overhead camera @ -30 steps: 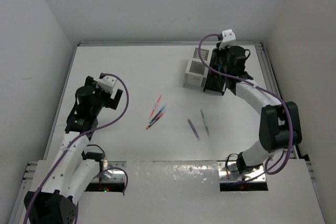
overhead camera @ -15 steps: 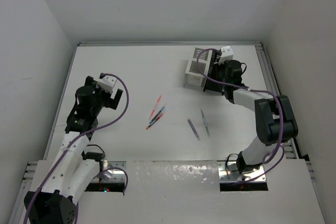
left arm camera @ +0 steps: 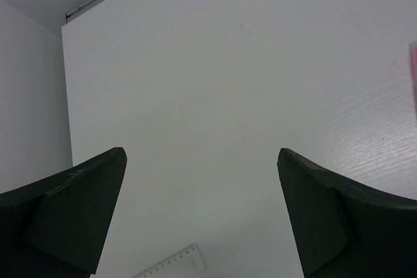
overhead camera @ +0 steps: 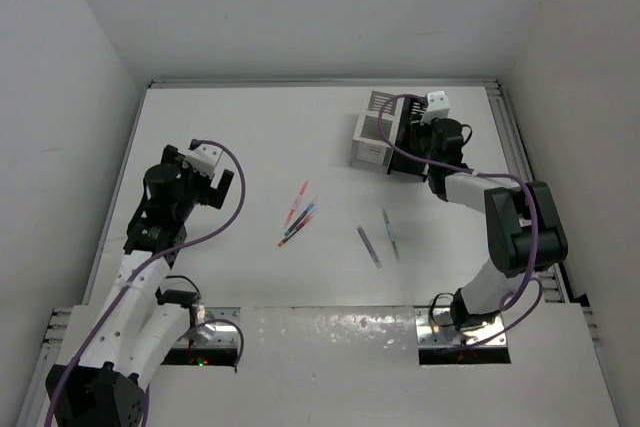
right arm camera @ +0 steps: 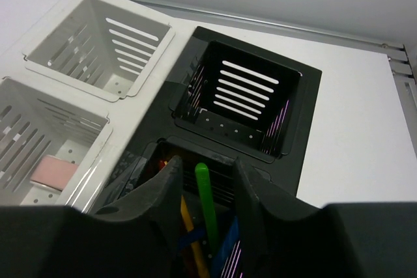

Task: Sort the stationery into containers
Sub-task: Place the pen in the storage box.

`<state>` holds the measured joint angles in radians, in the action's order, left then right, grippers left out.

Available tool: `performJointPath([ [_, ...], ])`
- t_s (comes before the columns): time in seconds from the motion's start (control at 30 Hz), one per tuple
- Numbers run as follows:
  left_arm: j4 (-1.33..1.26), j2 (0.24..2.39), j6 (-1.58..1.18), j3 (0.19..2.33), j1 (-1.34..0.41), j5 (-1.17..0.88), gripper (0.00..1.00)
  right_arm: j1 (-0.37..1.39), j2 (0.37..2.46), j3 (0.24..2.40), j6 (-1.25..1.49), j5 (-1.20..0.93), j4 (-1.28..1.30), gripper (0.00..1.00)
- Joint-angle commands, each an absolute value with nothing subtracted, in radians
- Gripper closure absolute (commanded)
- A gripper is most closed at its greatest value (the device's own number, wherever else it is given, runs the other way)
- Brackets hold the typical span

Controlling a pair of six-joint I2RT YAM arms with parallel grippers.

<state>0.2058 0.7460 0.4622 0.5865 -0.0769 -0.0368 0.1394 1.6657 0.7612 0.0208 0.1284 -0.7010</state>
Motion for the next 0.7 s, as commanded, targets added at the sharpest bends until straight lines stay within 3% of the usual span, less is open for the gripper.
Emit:
performJointPath([
  [0.0,0.169,0.736,0.451,0.583,-0.061,-0.032,0.00,0.130,1.634,0.775,0.044,0.121,-0.733,0.63],
  [0.2,0.172,0.735,0.453,0.583,-0.061,-0.035,0.00,0.133,1.571,0.802,0.031,0.074,-0.663,0.53],
  [0.27,0.172,0.735,0.448,0.586,-0.061,-0.041,0.00,0.143,1.530,0.824,0.020,0.066,-0.611,0.46],
  [0.3,0.172,0.736,0.442,0.587,-0.061,-0.047,0.00,0.147,1.514,0.836,0.014,0.061,-0.577,0.37],
  [0.43,0.233,0.756,0.419,0.629,-0.063,-0.130,0.02,0.208,1.421,0.949,0.015,0.081,-0.309,0.23],
  [0.5,0.320,0.779,0.403,0.684,-0.069,-0.240,0.07,0.254,1.370,1.008,0.061,0.106,-0.131,0.21],
  [0.6,0.461,0.875,0.359,0.786,-0.101,-0.313,0.15,0.302,1.324,1.043,0.162,0.138,0.117,0.34],
  [0.63,0.506,0.921,0.341,0.823,-0.138,-0.307,0.17,0.314,1.318,1.031,0.216,0.147,0.167,0.54],
  [0.67,0.552,0.971,0.327,0.863,-0.159,-0.299,0.20,0.336,1.298,1.017,0.244,0.188,0.249,0.66],
])
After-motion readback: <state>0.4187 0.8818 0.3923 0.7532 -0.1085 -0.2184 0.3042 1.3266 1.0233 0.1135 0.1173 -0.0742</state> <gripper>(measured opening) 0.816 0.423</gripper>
